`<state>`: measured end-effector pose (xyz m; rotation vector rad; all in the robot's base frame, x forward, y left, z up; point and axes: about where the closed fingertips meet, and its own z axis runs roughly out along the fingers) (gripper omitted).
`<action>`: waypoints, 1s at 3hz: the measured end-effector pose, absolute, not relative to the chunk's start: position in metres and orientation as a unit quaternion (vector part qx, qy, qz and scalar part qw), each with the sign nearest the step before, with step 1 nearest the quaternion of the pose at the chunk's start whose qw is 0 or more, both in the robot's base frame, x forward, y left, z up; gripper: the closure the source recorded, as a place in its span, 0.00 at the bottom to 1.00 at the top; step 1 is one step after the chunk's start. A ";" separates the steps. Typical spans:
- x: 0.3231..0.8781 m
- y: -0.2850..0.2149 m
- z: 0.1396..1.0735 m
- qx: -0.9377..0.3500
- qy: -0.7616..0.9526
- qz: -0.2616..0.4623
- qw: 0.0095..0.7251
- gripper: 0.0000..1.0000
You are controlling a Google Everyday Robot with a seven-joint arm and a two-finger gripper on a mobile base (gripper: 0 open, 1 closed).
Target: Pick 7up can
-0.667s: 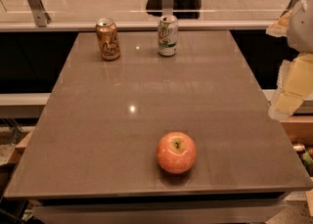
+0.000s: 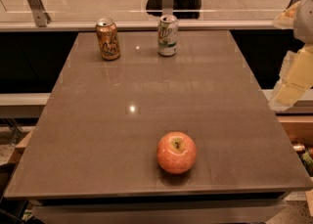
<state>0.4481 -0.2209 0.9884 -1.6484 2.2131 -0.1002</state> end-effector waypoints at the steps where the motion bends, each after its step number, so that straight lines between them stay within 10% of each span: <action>1: 0.448 -0.225 0.993 -0.549 0.800 -0.022 0.242 0.00; 3: 0.459 -0.223 0.959 -0.448 0.804 0.064 0.386 0.00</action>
Offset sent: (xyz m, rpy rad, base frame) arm 0.0433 -0.0175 0.0160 0.6061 -0.4544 -0.2933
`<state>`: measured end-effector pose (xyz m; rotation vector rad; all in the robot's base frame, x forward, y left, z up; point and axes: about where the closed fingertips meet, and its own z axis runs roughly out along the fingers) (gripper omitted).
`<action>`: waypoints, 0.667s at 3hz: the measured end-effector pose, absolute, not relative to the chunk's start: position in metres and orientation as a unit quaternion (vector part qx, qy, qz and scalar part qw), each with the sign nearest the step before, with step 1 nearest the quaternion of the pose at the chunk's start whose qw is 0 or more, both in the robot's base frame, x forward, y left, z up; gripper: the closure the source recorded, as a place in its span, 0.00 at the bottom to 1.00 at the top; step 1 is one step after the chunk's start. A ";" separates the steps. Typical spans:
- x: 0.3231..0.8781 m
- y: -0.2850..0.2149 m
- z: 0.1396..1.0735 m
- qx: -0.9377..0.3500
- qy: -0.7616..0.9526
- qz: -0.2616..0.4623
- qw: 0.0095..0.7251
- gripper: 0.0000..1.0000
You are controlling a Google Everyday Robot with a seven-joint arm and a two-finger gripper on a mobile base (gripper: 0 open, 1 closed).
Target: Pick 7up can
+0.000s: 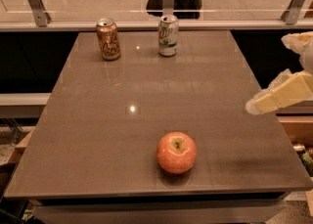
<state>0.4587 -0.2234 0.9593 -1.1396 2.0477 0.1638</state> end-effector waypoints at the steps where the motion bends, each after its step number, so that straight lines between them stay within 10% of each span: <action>1: 0.490 -0.205 0.955 -0.389 0.788 0.117 0.462 0.00; 2: 0.527 -0.196 0.981 -0.378 0.756 0.111 0.523 0.00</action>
Offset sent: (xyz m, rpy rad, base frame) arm 0.1235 0.0279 0.0553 0.2201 -0.3948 -0.0221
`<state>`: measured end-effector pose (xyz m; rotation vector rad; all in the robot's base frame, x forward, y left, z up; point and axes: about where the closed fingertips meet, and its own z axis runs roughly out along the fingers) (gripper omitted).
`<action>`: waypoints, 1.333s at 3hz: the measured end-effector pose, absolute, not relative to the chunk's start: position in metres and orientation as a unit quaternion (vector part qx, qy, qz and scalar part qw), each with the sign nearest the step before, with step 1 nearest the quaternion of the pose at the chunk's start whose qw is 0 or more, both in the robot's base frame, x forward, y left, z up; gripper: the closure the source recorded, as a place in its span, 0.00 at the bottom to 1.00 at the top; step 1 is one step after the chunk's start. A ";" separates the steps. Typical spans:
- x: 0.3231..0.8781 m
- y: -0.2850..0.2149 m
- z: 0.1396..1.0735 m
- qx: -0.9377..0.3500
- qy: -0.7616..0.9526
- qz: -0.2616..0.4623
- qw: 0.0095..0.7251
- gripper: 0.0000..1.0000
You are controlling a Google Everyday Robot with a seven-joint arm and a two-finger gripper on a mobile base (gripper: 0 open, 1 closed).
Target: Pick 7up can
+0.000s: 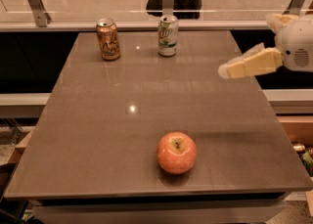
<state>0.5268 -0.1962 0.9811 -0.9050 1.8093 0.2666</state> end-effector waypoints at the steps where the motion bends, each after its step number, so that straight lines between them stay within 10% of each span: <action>1: 0.531 -0.197 0.987 -0.378 0.751 0.103 0.531 0.00; 4: 0.581 -0.119 0.960 -0.340 0.714 0.192 0.581 0.00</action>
Offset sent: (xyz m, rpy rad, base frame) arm 0.0209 0.0231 -0.0122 0.0714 0.0018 -0.0181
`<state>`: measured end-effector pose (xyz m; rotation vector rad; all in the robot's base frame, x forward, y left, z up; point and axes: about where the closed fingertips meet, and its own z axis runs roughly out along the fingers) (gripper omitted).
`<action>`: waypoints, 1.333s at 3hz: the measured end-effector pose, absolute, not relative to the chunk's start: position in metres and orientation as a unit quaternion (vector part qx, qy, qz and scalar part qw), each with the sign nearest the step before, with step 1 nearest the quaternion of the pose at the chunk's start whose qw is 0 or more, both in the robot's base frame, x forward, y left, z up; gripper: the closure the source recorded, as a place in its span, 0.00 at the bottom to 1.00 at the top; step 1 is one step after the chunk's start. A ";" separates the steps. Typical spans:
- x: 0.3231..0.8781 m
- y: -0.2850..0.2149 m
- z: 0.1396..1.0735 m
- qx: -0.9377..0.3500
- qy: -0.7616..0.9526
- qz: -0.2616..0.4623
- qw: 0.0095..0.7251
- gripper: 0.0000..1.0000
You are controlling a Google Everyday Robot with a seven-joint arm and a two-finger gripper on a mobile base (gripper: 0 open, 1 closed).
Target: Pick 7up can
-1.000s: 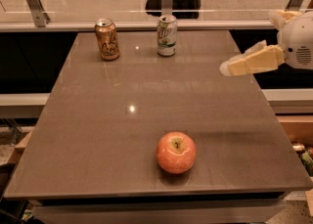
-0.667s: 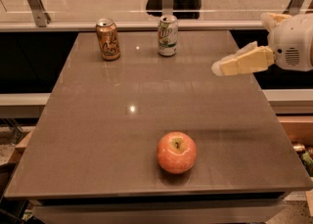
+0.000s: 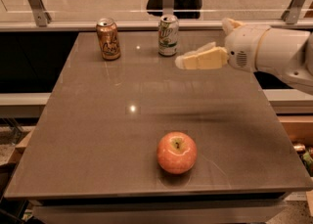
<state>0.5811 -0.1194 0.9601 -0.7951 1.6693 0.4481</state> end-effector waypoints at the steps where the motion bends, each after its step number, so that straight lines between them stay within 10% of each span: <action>1: 0.610 -0.088 0.950 -0.320 0.694 0.236 0.601 0.00; 4: 0.697 -0.059 0.896 -0.270 0.694 0.292 0.600 0.00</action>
Offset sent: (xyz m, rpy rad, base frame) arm 0.0956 0.0823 -0.0504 0.2915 0.0143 0.0807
